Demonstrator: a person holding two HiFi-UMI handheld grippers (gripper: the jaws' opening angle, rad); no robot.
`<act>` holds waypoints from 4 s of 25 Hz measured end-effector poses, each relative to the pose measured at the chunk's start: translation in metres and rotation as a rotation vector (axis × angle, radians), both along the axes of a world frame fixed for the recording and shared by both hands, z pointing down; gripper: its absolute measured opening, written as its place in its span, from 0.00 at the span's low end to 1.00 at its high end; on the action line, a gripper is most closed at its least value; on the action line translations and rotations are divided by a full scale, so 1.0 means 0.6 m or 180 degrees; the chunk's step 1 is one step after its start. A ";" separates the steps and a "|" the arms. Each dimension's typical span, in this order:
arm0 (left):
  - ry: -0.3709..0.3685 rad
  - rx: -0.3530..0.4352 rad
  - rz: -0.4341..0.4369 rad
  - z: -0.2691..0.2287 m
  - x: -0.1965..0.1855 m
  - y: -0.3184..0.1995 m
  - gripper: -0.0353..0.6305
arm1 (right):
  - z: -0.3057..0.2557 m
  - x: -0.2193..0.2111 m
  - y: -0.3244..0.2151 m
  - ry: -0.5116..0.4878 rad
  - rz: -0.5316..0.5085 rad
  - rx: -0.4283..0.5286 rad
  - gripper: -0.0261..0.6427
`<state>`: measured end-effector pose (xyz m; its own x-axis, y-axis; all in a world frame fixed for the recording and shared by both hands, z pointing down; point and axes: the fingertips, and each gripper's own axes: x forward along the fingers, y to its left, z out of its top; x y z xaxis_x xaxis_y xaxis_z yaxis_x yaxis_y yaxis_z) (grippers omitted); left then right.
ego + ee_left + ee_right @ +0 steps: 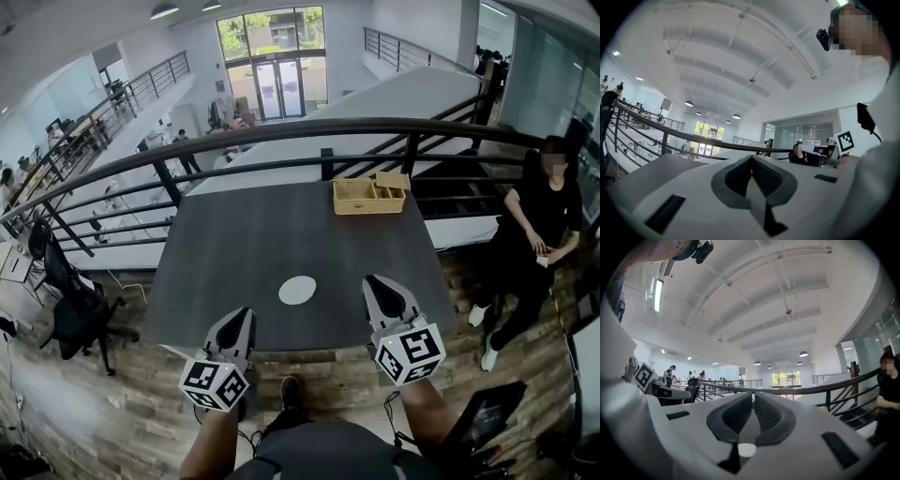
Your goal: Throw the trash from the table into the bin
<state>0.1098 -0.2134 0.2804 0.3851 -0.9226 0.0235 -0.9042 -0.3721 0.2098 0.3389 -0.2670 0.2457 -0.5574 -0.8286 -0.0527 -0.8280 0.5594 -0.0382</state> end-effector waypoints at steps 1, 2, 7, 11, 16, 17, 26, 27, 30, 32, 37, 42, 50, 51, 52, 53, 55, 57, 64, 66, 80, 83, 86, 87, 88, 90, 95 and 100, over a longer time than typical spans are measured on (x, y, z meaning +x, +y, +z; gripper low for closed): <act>0.0017 0.0007 0.0010 -0.001 -0.010 -0.016 0.07 | -0.001 -0.009 -0.012 0.0015 0.0017 0.0004 0.05; 0.0028 0.0016 0.0021 -0.002 -0.020 -0.033 0.07 | -0.002 -0.018 -0.025 0.0027 0.0030 0.0005 0.05; 0.0014 0.0072 0.0114 -0.002 -0.066 -0.118 0.07 | -0.006 -0.055 -0.103 0.0064 0.0101 0.0030 0.05; 0.0018 0.0018 0.0200 0.009 -0.095 -0.173 0.07 | 0.002 -0.084 -0.157 0.0110 0.0145 -0.0006 0.06; 0.0037 0.0031 0.0210 0.026 -0.124 -0.226 0.07 | 0.033 -0.111 -0.213 0.0207 0.0171 -0.0114 0.07; 0.0025 -0.0004 0.0209 0.036 -0.130 -0.236 0.07 | 0.044 -0.118 -0.223 0.0228 0.0150 -0.0154 0.10; 0.0144 -0.0413 0.0228 0.148 -0.172 -0.304 0.11 | 0.170 -0.186 -0.288 0.0469 -0.0105 -0.0635 0.31; 0.0086 -0.0467 0.0244 0.163 -0.171 -0.309 0.13 | 0.189 -0.190 -0.294 0.0499 -0.0131 -0.0706 0.33; -0.0084 -0.0640 0.0293 0.214 -0.170 -0.323 0.17 | 0.253 -0.204 -0.308 0.0599 -0.0238 -0.0957 0.42; -0.0105 -0.0770 0.0342 0.249 -0.169 -0.333 0.21 | 0.302 -0.216 -0.314 0.0693 -0.0354 -0.1128 0.47; -0.0197 -0.1011 0.0478 0.324 -0.167 -0.351 0.26 | 0.423 -0.251 -0.313 0.1001 -0.0729 -0.1498 0.61; -0.0122 -0.1161 0.0589 0.377 -0.163 -0.367 0.33 | 0.503 -0.279 -0.303 0.1265 -0.1156 -0.1687 0.69; -0.0187 -0.1363 0.0617 0.437 -0.161 -0.383 0.41 | 0.604 -0.305 -0.295 0.1769 -0.1669 -0.1920 0.82; -0.0181 -0.1391 0.0615 0.443 -0.162 -0.382 0.42 | 0.614 -0.308 -0.293 0.1830 -0.1734 -0.1941 0.82; -0.0179 -0.1413 0.0612 0.447 -0.163 -0.382 0.42 | 0.622 -0.311 -0.292 0.1885 -0.1792 -0.1946 0.82; -0.0179 -0.1429 0.0617 0.449 -0.164 -0.381 0.42 | 0.627 -0.315 -0.291 0.1935 -0.1838 -0.1938 0.82; -0.0188 -0.1456 0.0659 0.455 -0.162 -0.378 0.42 | 0.641 -0.320 -0.291 0.2040 -0.1896 -0.1915 0.83; -0.0206 -0.1469 0.0707 0.460 -0.159 -0.374 0.42 | 0.664 -0.319 -0.287 0.2185 -0.1961 -0.1935 0.83; -0.0141 -0.1461 0.0678 0.460 -0.174 -0.371 0.42 | 0.711 -0.320 -0.276 0.2528 -0.2164 -0.1999 0.82; -0.0103 -0.1457 0.0667 0.457 -0.178 -0.367 0.42 | 0.709 -0.321 -0.278 0.2486 -0.2175 -0.1969 0.82; -0.0023 -0.1257 0.0523 0.419 -0.205 -0.361 0.42 | 0.661 -0.309 -0.295 0.1856 -0.1596 -0.1945 0.79; 0.0103 -0.1168 0.0526 0.396 -0.197 -0.357 0.42 | 0.626 -0.300 -0.295 0.1602 -0.1443 -0.1910 0.79; 0.0166 -0.1077 0.0531 0.369 -0.181 -0.347 0.42 | 0.581 -0.293 -0.286 0.1430 -0.1356 -0.1810 0.79; 0.0178 -0.1045 0.0527 0.359 -0.176 -0.344 0.42 | 0.564 -0.292 -0.283 0.1382 -0.1339 -0.1772 0.79; 0.0186 -0.1019 0.0524 0.350 -0.170 -0.339 0.42 | 0.547 -0.291 -0.278 0.1348 -0.1330 -0.1741 0.79; 0.0198 -0.0993 0.0533 0.333 -0.155 -0.322 0.41 | 0.517 -0.287 -0.264 0.1327 -0.1341 -0.1673 0.79; 0.0262 -0.0763 0.0281 0.268 -0.153 -0.283 0.40 | 0.431 -0.275 -0.244 0.1157 -0.1343 -0.1407 0.79; 0.0292 -0.0614 -0.0112 0.216 -0.182 -0.229 0.28 | 0.351 -0.266 -0.206 0.1048 -0.1373 -0.1196 0.78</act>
